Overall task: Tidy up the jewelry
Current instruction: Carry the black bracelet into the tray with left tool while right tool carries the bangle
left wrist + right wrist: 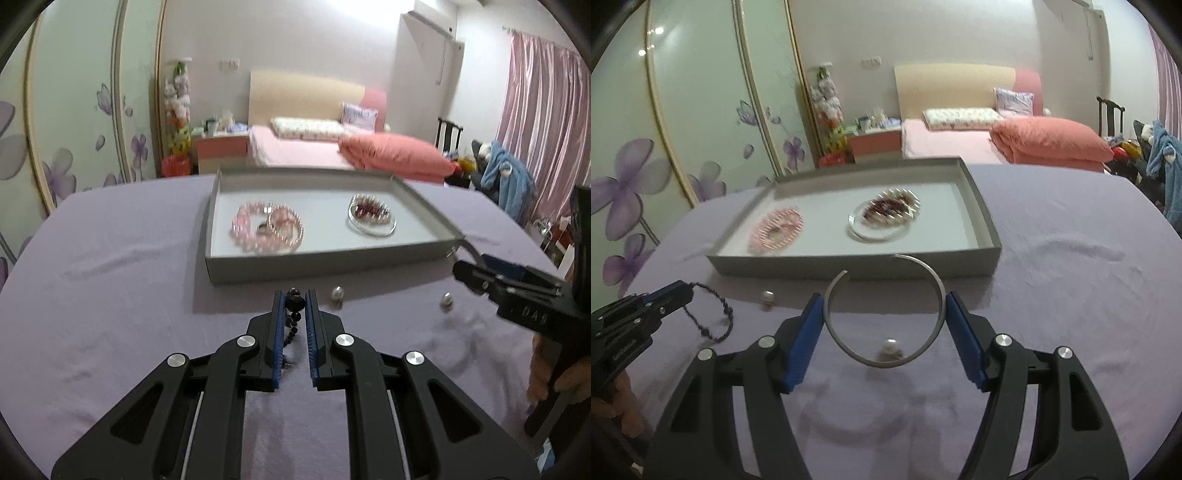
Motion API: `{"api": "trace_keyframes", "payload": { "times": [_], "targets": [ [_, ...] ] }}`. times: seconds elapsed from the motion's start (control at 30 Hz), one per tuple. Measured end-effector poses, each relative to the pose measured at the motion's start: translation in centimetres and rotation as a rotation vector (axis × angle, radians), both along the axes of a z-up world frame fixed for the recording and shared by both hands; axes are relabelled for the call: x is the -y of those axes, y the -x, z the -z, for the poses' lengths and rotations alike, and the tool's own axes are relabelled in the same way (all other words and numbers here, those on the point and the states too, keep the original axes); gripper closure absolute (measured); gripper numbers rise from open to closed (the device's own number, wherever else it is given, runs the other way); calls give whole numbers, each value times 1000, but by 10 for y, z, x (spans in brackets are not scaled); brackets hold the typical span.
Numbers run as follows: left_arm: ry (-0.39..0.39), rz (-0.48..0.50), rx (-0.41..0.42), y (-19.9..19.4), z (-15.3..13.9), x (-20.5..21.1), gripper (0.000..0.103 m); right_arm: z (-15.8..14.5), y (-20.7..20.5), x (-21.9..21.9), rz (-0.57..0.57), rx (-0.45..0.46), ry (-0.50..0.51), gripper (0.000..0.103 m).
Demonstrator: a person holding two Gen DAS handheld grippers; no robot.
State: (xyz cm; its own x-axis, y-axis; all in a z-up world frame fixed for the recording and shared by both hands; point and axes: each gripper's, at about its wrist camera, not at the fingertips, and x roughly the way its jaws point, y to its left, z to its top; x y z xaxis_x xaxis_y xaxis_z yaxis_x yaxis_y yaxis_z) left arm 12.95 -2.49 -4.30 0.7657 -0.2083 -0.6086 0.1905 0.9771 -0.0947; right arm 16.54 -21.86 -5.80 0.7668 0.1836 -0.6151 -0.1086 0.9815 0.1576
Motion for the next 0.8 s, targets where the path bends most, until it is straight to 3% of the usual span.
{"api": "trace_keyframes", "payload": {
  "times": [0.23, 0.53, 0.8],
  "targets": [
    [8, -51, 106, 18, -19, 2, 91, -25, 22, -13, 7, 112, -64, 38],
    [-19, -128, 260, 34, -46, 9, 91, -55, 48, -24, 60, 289, -66, 38],
    [-6, -141, 292, 30, -54, 14, 91, -68, 59, -28, 112, 416, -9, 38]
  ]
}}
